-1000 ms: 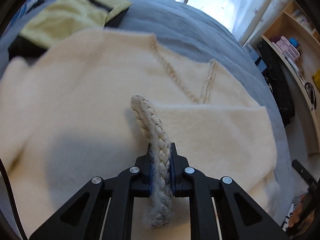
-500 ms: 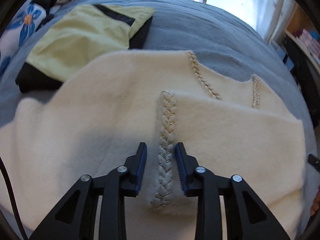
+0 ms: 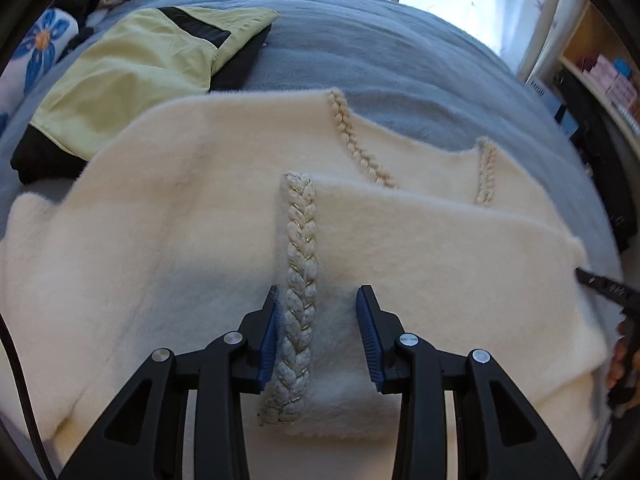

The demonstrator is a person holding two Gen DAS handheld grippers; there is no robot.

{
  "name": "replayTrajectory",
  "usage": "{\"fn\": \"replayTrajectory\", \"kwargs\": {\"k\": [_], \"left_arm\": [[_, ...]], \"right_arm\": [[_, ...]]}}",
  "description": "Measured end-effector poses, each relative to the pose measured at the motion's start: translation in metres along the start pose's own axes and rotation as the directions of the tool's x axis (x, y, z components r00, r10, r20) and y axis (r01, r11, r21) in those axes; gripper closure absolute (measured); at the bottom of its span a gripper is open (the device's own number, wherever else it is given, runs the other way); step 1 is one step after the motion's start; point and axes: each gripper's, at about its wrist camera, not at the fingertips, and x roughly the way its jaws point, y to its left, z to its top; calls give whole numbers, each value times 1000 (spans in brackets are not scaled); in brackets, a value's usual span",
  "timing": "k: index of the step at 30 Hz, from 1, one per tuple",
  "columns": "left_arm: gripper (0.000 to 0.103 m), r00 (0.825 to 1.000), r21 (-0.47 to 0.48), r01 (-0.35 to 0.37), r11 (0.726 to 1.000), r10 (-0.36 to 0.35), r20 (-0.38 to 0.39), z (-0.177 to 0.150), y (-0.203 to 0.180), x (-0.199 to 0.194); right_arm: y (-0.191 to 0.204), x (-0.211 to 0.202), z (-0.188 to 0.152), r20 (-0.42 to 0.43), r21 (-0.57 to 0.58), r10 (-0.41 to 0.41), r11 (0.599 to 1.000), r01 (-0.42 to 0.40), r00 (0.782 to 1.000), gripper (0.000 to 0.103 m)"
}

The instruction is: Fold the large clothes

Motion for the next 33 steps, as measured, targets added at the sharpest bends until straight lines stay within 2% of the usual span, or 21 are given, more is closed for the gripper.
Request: {"fn": "replayTrajectory", "kwargs": {"k": [2,4,5,6,9,11,13,14,15,19,23,25,26,28,30,32,33], "left_arm": [[66,1000,4,-2,1000,2,5,-2,0,-3],[62,999,-4,30,1000,-30,-18,-3,5,-8],[60,998,-11,47,999,-48,-31,-5,9,-11],[56,998,-16,55,998,-56,-36,-8,14,-14],[56,999,-7,45,999,-46,-28,-20,21,-23],[56,999,2,39,999,-39,-23,-28,22,-25],[56,1000,5,25,1000,-25,-13,-35,20,-26],[56,1000,4,16,1000,-16,-8,-37,21,-27],[56,1000,4,4,1000,-4,0,-38,19,-27],[55,999,38,-31,999,31,18,-47,18,-32],[55,998,65,-61,996,60,25,-50,18,-48],[55,995,89,-77,993,71,73,-51,15,-61],[55,993,99,-79,992,69,95,-51,11,-66],[55,991,114,-58,992,43,129,-50,2,-75],[55,991,117,-7,993,-9,133,-47,-9,-79],[55,996,121,41,992,-50,72,-45,-23,-74],[55,998,123,37,992,-43,44,-44,-32,-69]], "right_arm": [[-9,-14,-3,7,44,34,998,-34,999,73],[-18,-34,-15,15,71,105,992,-106,994,64],[-21,-43,-23,18,71,126,989,-127,992,56],[-22,-53,-34,20,62,134,989,-135,991,49],[-20,-73,-66,23,13,130,991,-130,991,42],[-12,-71,-85,-4,-28,108,994,-108,994,42],[-6,-64,-96,-12,-73,51,996,-51,999,43],[-4,-60,-100,3,-86,14,996,-14,1000,50],[-4,-54,-102,9,-86,-17,996,18,1000,68],[-16,-42,-105,-3,17,18,1000,-18,1000,68],[-2,-63,-105,41,6,-74,997,74,996,63],[10,-81,-108,110,-12,-151,988,153,982,62],[20,-90,-108,152,-32,-157,986,164,976,62],[40,-103,-109,206,-69,-121,988,138,971,62],[65,-108,-110,230,-113,-49,991,77,972,62],[92,-104,-110,214,-165,32,986,4,976,62],[104,-100,-111,204,-187,59,982,-20,977,62]]}}
